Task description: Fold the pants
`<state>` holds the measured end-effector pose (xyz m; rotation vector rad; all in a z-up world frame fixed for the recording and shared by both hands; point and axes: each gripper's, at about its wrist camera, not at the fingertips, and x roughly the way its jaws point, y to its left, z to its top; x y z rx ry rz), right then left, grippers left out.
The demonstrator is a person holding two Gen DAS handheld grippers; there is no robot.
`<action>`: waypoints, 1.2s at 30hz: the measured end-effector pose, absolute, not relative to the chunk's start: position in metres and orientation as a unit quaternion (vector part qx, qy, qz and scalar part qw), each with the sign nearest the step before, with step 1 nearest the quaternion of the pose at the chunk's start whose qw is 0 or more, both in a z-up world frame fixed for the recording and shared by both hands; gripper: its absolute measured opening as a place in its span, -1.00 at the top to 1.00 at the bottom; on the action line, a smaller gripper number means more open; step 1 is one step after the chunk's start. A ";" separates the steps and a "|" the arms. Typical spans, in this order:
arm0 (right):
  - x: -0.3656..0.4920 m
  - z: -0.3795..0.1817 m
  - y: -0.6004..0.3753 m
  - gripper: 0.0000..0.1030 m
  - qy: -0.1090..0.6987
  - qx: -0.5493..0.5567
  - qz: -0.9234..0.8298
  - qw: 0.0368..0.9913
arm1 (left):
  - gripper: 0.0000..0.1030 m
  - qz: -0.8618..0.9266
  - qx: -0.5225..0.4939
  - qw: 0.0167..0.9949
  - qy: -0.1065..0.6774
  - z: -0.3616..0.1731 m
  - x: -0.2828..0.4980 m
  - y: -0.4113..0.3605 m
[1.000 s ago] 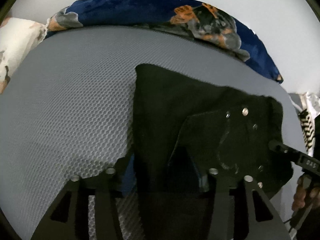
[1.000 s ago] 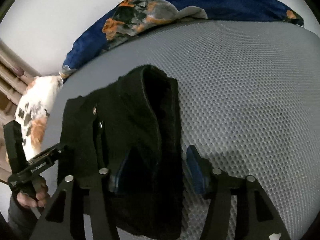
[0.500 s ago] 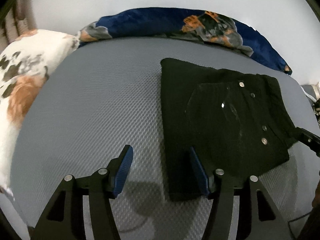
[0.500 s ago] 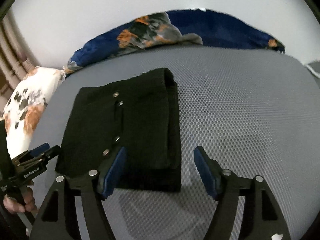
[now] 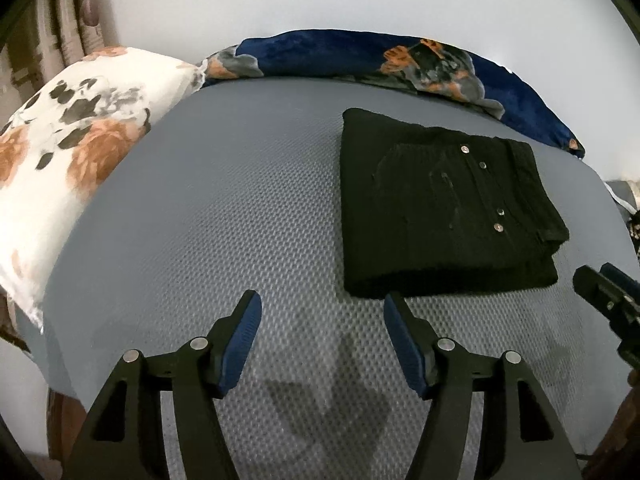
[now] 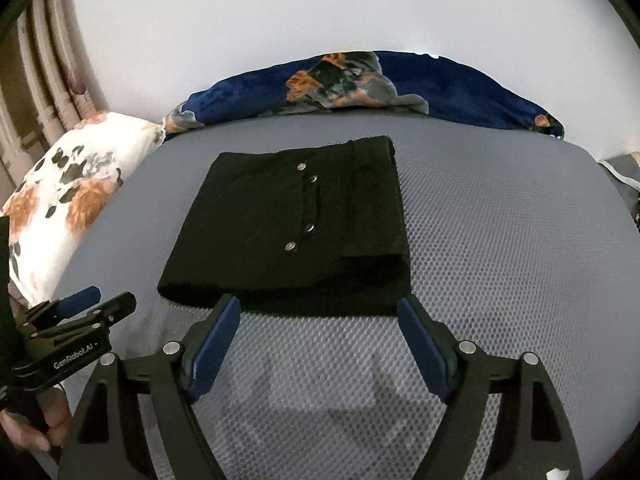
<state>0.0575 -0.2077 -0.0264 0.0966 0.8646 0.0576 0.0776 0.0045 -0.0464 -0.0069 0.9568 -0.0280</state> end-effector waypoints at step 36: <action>0.036 -0.021 -0.191 -0.63 0.395 0.008 0.012 0.919 | -0.26 -0.002 0.014 0.895 0.446 -0.046 0.052 -0.005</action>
